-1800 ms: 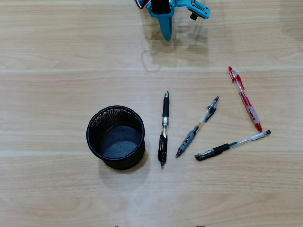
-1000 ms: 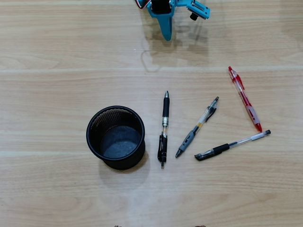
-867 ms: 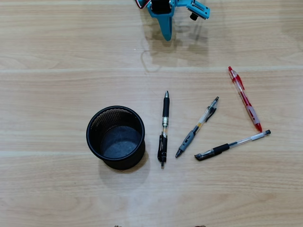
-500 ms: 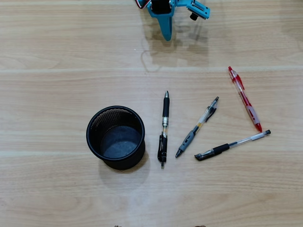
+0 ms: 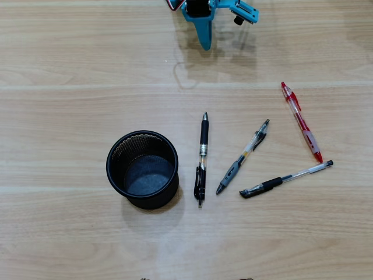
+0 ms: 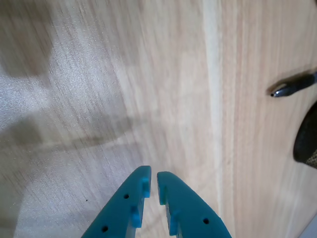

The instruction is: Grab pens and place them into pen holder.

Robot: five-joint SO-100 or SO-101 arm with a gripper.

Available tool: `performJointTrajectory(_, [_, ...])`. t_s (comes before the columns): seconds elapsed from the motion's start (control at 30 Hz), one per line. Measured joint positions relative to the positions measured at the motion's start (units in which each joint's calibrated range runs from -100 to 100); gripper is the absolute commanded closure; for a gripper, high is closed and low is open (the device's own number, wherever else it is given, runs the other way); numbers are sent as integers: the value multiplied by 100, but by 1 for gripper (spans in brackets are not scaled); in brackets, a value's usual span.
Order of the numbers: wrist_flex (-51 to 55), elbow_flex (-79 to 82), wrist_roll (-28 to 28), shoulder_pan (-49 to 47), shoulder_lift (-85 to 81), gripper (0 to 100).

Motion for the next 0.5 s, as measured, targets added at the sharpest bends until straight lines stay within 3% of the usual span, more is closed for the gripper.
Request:
performJointTrajectory(0.2, [-52, 18, -42, 0, 0, 97])
performJointTrajectory(0.4, [-801, -876, -1043, 287, 576, 95])
performJointTrajectory(0.5, [-1576, -2036, -1403, 431, 1854, 87])
